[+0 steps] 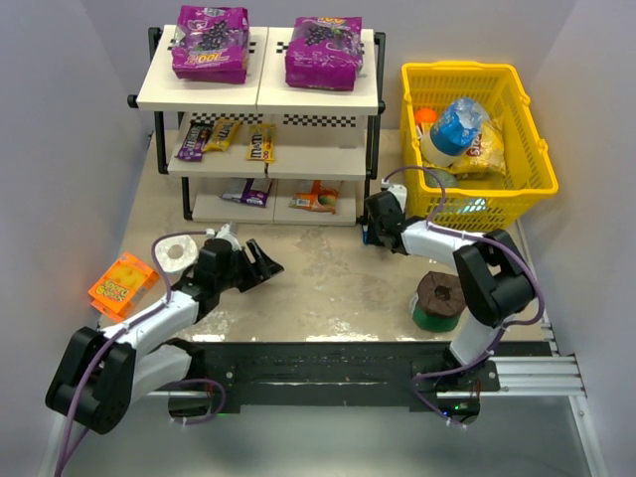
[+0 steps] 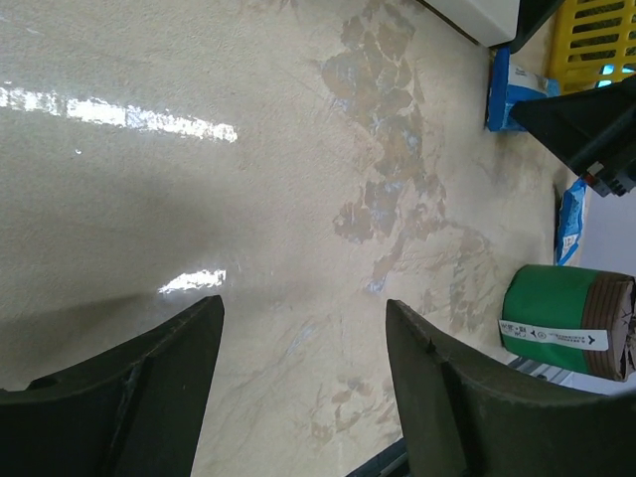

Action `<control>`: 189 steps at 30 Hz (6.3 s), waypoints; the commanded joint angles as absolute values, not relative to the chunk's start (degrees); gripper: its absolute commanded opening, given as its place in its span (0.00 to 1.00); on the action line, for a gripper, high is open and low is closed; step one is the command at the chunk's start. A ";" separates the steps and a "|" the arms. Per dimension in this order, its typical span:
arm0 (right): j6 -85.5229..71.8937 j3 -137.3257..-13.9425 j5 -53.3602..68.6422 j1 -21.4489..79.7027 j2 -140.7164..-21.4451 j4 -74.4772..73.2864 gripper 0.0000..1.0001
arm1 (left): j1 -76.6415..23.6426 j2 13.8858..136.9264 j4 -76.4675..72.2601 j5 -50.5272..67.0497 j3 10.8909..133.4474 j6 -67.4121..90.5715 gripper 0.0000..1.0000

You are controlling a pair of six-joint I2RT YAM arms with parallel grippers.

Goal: Place and organize the candy bags onto the shelf

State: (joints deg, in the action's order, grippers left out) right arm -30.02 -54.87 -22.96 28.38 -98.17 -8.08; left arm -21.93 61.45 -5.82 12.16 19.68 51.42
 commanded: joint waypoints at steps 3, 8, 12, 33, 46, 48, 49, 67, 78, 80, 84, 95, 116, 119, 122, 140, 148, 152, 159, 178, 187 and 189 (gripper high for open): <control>-30.94 -57.13 -23.47 28.56 -101.16 -5.62 0.48 | -22.85 63.28 -10.19 13.62 18.90 51.24 0.71; -31.11 -55.20 -19.96 30.23 -101.17 -6.77 0.44 | -23.82 64.25 -11.25 13.62 18.81 51.59 0.71; -30.76 -52.57 -16.01 33.21 -98.71 -6.94 0.40 | -24.52 65.12 -12.13 13.54 18.81 51.77 0.71; -32.96 -57.38 -27.15 33.77 -85.07 -21.36 0.48 | -31.55 75.76 -19.25 12.92 23.11 54.31 0.70; -30.24 -67.24 -35.86 31.03 -105.20 -17.76 0.48 | -32.34 80.59 -20.13 14.76 26.98 55.20 0.70; -30.41 -66.54 -33.77 31.03 -106.34 -16.70 0.48 | -32.61 81.82 -20.13 14.68 27.51 55.37 0.70; -30.58 -66.45 -32.10 31.11 -106.70 -16.00 0.48 | -32.52 82.26 -20.21 14.68 28.12 55.63 0.70; -35.24 -51.68 -12.48 37.97 -97.22 -9.93 0.46 | -33.57 92.81 -26.80 14.50 35.59 55.90 0.70; -34.36 -52.82 -17.21 37.97 -85.44 -15.90 0.46 | -35.86 100.81 -35.14 15.91 41.22 54.84 0.70; -34.28 -53.52 -19.85 38.06 -82.98 -17.40 0.47 | -36.21 101.86 -36.91 16.43 41.31 54.84 0.70; -34.10 -53.88 -20.39 37.79 -82.09 -18.37 0.46 | -37.26 103.62 -37.19 15.56 42.62 54.84 0.66; -34.54 -51.68 -17.75 37.00 -88.76 -12.22 0.32 | -38.93 108.10 -33.92 8.27 46.23 58.18 0.50; -34.98 -51.94 -17.32 35.33 -89.57 -13.27 0.36 | -40.25 108.73 -31.29 6.68 47.55 59.33 0.00; -34.89 -51.77 -16.44 35.42 -83.86 -15.64 0.54 | -40.60 105.30 -30.41 6.42 46.67 60.20 0.00; -34.89 -51.16 -15.47 35.33 -76.57 -18.36 0.71 | -40.96 99.77 -29.27 5.36 45.09 61.78 0.00; -36.65 -57.39 -10.02 35.33 -49.75 -34.19 0.77 | -42.28 59.16 -9.07 -11.59 43.49 64.16 0.00; -37.35 -57.75 -10.20 35.42 -49.04 -34.45 0.77 | -42.19 61.52 -7.99 -29.59 52.37 67.76 0.00; -37.35 -58.18 -10.63 35.33 -48.60 -35.07 0.77 | -42.27 65.64 -7.66 -38.65 58.25 72.40 0.00; -36.83 -59.06 -11.95 35.33 -47.99 -35.86 0.77 | -42.19 75.74 -7.12 -50.00 66.35 79.01 0.00; -36.30 -58.62 -13.01 35.33 -47.90 -36.12 0.78 | -41.75 91.14 10.18 -63.72 80.41 96.84 0.00; -36.12 -58.45 -13.62 35.42 -47.64 -36.30 0.78 | -39.99 96.15 13.97 -61.00 84.46 100.46 0.00; -36.04 -58.45 -13.71 35.33 -47.73 -36.30 0.78 | -39.99 96.94 13.97 -60.30 84.99 100.37 0.00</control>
State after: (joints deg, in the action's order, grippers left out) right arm -36.86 -56.55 -12.51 35.57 -48.60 -36.45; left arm -40.34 96.25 12.73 -58.26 81.36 98.98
